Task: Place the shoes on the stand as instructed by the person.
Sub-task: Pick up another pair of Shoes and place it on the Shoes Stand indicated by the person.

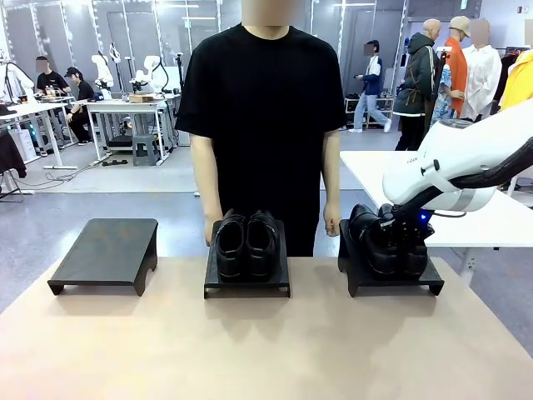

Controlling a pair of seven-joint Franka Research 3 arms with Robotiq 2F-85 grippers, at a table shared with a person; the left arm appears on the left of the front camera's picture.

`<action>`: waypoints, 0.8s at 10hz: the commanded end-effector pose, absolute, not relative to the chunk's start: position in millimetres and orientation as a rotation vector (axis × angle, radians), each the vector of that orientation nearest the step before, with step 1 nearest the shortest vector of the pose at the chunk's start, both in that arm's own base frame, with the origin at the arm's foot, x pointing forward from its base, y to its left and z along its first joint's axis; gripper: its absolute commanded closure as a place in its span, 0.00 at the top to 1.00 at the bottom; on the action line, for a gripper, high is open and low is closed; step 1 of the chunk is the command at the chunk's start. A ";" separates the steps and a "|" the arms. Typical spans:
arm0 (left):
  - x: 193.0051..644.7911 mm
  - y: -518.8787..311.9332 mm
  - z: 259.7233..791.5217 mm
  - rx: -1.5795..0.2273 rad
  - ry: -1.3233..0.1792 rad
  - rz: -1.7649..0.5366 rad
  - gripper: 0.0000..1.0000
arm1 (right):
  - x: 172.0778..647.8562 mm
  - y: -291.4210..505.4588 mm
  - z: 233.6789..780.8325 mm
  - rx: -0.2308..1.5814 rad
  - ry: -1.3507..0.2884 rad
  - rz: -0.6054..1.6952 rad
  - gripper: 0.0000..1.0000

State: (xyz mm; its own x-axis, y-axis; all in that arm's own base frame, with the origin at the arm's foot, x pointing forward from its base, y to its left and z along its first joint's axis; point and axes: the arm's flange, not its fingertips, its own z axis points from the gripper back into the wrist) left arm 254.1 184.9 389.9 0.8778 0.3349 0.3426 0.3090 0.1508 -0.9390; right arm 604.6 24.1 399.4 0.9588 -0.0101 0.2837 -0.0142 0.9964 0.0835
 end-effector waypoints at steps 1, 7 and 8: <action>254.2 185.1 391.7 -1.444 -0.560 0.011 1.00 | 610.6 28.3 401.4 0.062 -0.308 -0.021 0.51; 254.2 185.1 391.7 -1.444 -0.560 0.011 1.00 | 595.6 31.8 413.7 0.069 -0.309 -0.021 1.00; 254.2 185.1 391.7 -1.444 -0.560 0.011 1.00 | 594.4 31.1 413.1 0.075 -0.305 -0.024 1.00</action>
State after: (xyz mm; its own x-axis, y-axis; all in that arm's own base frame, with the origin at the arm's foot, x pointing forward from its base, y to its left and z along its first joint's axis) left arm 254.1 184.9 389.9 0.8778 0.3349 0.3426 0.3090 0.1508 -0.9390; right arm 601.1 28.0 413.4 0.9523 -0.0087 0.3051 -0.0180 0.9962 0.0848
